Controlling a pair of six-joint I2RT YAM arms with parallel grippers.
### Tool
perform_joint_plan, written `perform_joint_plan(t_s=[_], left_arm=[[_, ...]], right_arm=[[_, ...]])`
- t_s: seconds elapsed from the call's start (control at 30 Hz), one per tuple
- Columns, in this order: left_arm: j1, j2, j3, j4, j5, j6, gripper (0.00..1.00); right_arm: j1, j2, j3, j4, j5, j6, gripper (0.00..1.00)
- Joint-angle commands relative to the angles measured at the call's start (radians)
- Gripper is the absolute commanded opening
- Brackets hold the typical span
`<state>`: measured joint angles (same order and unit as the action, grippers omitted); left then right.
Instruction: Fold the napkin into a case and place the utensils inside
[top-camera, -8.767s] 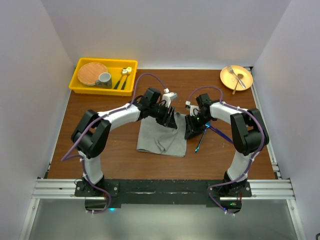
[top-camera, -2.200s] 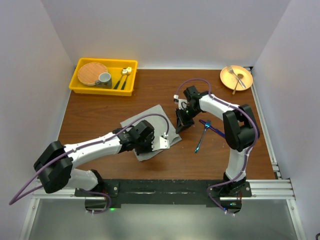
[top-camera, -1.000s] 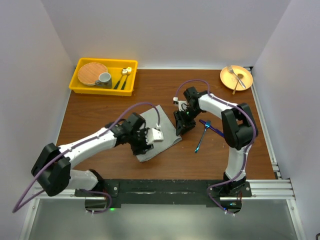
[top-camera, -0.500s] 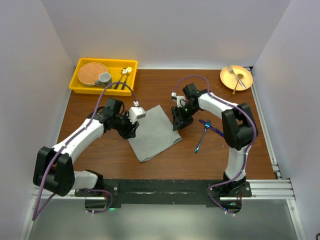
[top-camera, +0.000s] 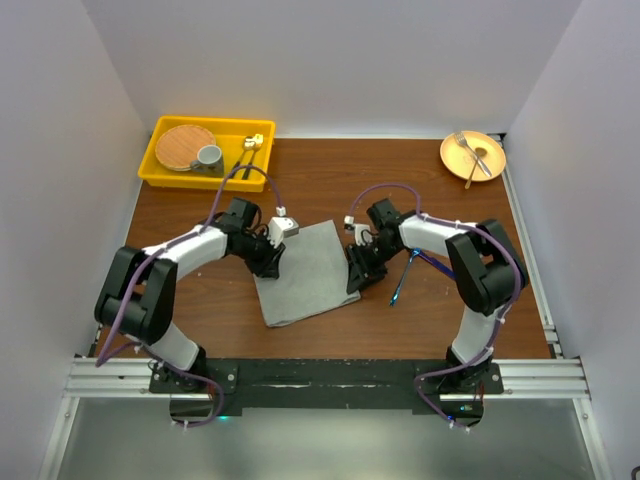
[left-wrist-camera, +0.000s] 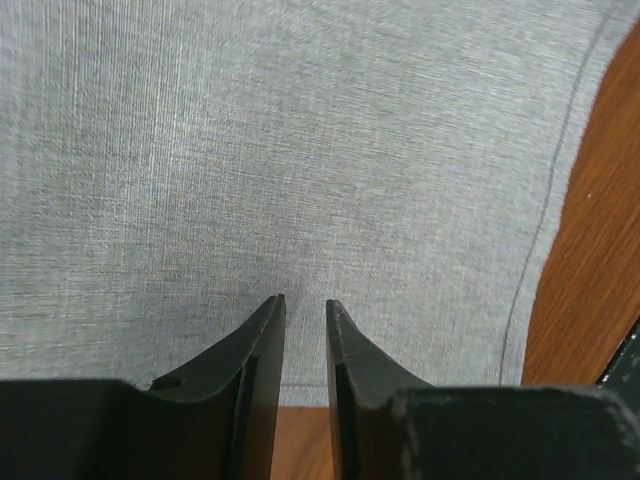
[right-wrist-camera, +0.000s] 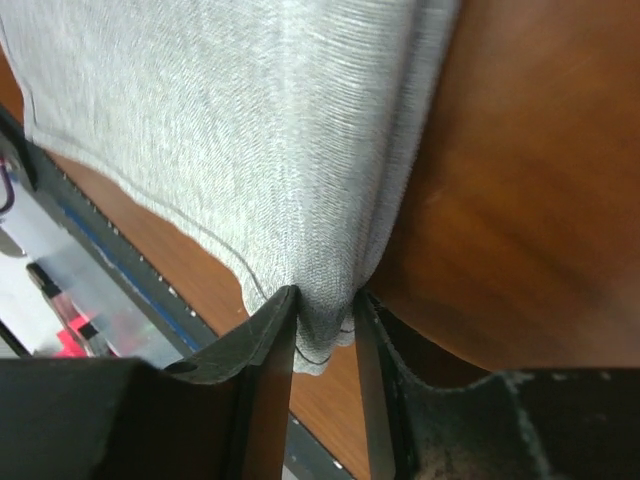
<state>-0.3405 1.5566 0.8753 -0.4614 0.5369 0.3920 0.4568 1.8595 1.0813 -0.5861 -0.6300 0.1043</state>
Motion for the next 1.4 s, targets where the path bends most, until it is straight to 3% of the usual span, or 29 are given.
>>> perform_joint_plan(t_s=[0.0, 0.07, 0.17, 0.27, 0.3, 0.37, 0.4, 0.57, 0.6, 0.7, 0.77, 0.83, 0.9, 0.93, 0.97, 1.07, 1.37], left_arm=[[0.005, 0.085, 0.057, 0.061, 0.038, 0.022, 0.27], [0.005, 0.131, 0.083, 0.05, 0.047, 0.021, 0.27], [0.009, 0.113, 0.14, 0.03, 0.1, 0.03, 0.33], [0.023, -0.005, 0.18, 0.039, 0.155, 0.025, 0.49], [0.026, -0.085, 0.179, 0.061, 0.156, 0.013, 0.58], [0.032, -0.171, 0.163, 0.145, 0.135, -0.054, 0.71], [0.031, -0.247, 0.156, 0.176, 0.114, -0.088, 0.99], [0.031, -0.4, 0.159, 0.357, 0.032, -0.263, 1.0], [0.031, -0.426, 0.136, 0.4, -0.007, -0.287, 1.0], [0.032, -0.385, 0.169, 0.426, -0.061, -0.384, 1.0], [0.037, -0.34, 0.221, 0.31, -0.005, -0.441, 1.0], [0.049, -0.284, 0.237, 0.265, 0.186, -0.471, 1.0], [0.054, -0.23, 0.145, 0.393, 0.35, -0.591, 1.0], [0.054, -0.208, 0.102, 0.491, 0.366, -0.784, 1.0], [0.054, -0.187, 0.061, 0.697, 0.38, -0.886, 1.0], [0.054, -0.077, -0.044, 1.005, 0.354, -1.163, 1.0], [0.081, 0.255, 0.031, 1.254, 0.368, -1.472, 1.0]], right_arm=[[0.058, -0.095, -0.092, 0.087, -0.028, 0.051, 0.45], [0.068, -0.118, -0.092, 0.077, -0.037, 0.063, 0.63], [0.043, -0.166, 0.022, -0.132, 0.03, -0.048, 0.76], [-0.018, -0.229, 0.173, -0.251, 0.137, -0.234, 0.87], [-0.032, -0.247, 0.21, -0.277, 0.154, -0.27, 0.96], [-0.066, -0.307, 0.303, -0.233, 0.18, -0.314, 0.98], [-0.069, -0.324, 0.334, -0.206, 0.181, -0.313, 0.98], [-0.069, -0.326, 0.479, 0.021, 0.13, -0.301, 0.98], [-0.067, -0.324, 0.468, 0.082, 0.182, -0.281, 0.98], [-0.073, -0.28, 0.453, 0.184, 0.16, -0.183, 0.98], [-0.099, -0.257, 0.477, 0.203, -0.015, -0.111, 0.98], [-0.092, -0.22, 0.497, 0.192, -0.126, 0.001, 0.98], [-0.09, -0.195, 0.485, 0.18, -0.167, 0.078, 0.98], [-0.09, -0.192, 0.465, 0.196, -0.181, 0.148, 0.98], [-0.092, -0.189, 0.41, 0.263, -0.189, 0.187, 0.98], [-0.092, -0.165, 0.306, 0.461, -0.194, 0.386, 0.98], [-0.055, 0.179, 0.427, 0.725, -0.255, 0.768, 0.98]])
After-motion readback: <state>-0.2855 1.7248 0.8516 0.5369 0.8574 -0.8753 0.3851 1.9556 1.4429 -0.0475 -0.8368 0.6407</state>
